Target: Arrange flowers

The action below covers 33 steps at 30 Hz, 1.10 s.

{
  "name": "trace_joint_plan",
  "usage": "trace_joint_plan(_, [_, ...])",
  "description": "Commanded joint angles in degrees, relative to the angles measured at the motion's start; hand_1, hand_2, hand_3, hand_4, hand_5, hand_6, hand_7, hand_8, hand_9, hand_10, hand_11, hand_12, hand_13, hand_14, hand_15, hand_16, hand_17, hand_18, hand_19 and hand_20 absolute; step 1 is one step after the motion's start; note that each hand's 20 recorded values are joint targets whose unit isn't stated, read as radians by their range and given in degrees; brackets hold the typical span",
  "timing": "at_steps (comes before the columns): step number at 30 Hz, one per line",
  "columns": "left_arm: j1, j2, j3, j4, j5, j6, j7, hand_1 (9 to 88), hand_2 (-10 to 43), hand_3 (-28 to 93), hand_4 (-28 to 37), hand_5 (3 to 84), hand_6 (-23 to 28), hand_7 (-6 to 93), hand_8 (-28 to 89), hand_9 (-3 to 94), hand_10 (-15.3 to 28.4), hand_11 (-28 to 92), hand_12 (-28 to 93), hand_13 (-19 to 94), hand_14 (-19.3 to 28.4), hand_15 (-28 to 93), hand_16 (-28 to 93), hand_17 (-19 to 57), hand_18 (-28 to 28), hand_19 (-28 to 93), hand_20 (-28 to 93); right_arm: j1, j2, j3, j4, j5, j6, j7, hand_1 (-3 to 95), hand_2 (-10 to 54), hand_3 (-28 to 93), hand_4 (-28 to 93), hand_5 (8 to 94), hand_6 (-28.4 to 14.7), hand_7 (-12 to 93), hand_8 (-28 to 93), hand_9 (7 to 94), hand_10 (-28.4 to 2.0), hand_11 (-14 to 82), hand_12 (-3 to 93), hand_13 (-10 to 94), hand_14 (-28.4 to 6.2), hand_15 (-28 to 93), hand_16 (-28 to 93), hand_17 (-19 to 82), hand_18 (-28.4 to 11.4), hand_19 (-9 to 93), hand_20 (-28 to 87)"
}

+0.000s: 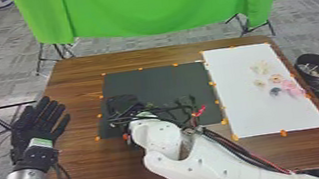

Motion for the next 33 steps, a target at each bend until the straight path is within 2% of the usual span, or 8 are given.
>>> trace_joint_plan(1, [0.74,0.21,-0.33,0.31,0.64,-1.5,-0.6,37.9,10.4,70,-27.9,44.9,8.8,20.5,-10,39.5,15.2,24,11,29,14.3,40,-10,-6.3,14.7,43,8,1.86,0.63,-0.57,-1.46,-0.47,2.36,2.31,63.0,-9.5,66,-28,67.5,-0.3,22,-7,77.8,-9.8,8.2,29.5,75,-4.5,41,44,38,-22.6,85,35])
trace_joint_plan(6, [0.7,0.2,-0.46,0.22,0.58,-1.28,-0.35,38.0,9.8,70,-27.4,45.0,8.8,20.9,-11,39.5,15.1,24,11,29,14.1,40,-10,-6.3,14.6,43,8,1.8,1.08,-0.66,-2.27,-0.59,2.32,2.38,62.6,-9.5,66,-28,66.1,-0.5,22,-13,73.0,-11.4,14.2,21.9,74,-4.6,42,44,39,-22.7,85,34])
trace_joint_plan(8, [0.17,0.34,-0.08,0.49,0.21,-1.29,-0.43,38.1,9.7,70,-27.4,45.0,8.7,21.0,-11,39.4,15.0,25,11,29,14.1,39,-10,-6.2,14.6,43,8,1.93,1.33,-0.66,-2.73,-0.13,1.8,2.49,62.4,-9.5,66,-28,66.0,-0.7,22,-13,72.5,-11.8,14.7,21.1,74,-4.6,42,44,39,-22.7,86,34])
trace_joint_plan(12, [-0.04,0.09,0.12,0.61,-0.28,-0.75,-0.26,38.1,9.6,69,-27.3,45.0,8.7,21.2,-11,39.5,15.2,25,11,29,14.0,39,-10,-6.3,14.6,43,8,1.54,1.08,0.35,-3.46,0.35,-1.51,1.99,61.3,-9.5,67,-28,65.6,-1.0,21,-13,71.4,-12.4,16.5,18.1,74,-4.8,41,43,39,-22.7,86,34])
trace_joint_plan(18, [-1.37,0.0,0.77,0.92,-0.32,-0.72,-0.5,37.9,9.5,70,-27.3,45.0,8.8,21.2,-11,39.6,15.2,25,11,29,14.2,40,-10,-6.3,14.6,43,8,1.49,0.94,0.64,-3.76,0.41,-2.8,2.02,59.4,-9.5,66,-28,63.5,-2.0,20,-13,68.0,-13.4,14.6,15.7,73,-5.2,40,42,38,-22.9,85,33])
trace_joint_plan(26, [0.09,-0.19,0.06,0.48,-0.97,-0.84,0.16,37.8,10.0,69,-27.5,45.1,8.9,21.1,-11,39.7,15.5,25,11,29,14.4,40,-10,-6.3,14.6,43,8,0.65,0.82,2.45,-5.51,1.82,-7.07,0.69,57.8,-9.5,67,-28,60.6,-2.6,19,-13,65.3,-13.7,13.5,15.1,72,-5.6,40,42,37,-22.8,85,33])
trace_joint_plan(28, [-0.01,0.06,0.35,0.39,-1.68,-0.08,0.66,37.7,10.1,69,-27.5,45.1,9.0,21.1,-11,39.7,15.4,25,11,29,14.4,40,-10,-6.3,14.6,43,8,0.58,0.98,2.25,-5.84,1.93,-6.87,0.81,56.1,-9.5,69,-28,58.0,-3.3,17,-12,61.2,-13.9,11.6,13.9,72,-6.1,39,40,37,-22.8,85,32])
trace_joint_plan(33, [-0.18,-0.14,0.3,0.45,-1.3,-0.52,0.21,37.3,10.4,69,-27.6,44.0,9.2,20.4,-11,39.5,15.5,25,11,29,14.5,40,-10,-6.4,14.6,43,8,0.4,0.87,2.37,-6.01,2.02,-6.93,0.77,54.2,-9.5,72,-28,54.7,-3.8,16,-12,54.1,-14.3,9.6,11.8,71,-6.5,37,36,37,-22.8,84,31])
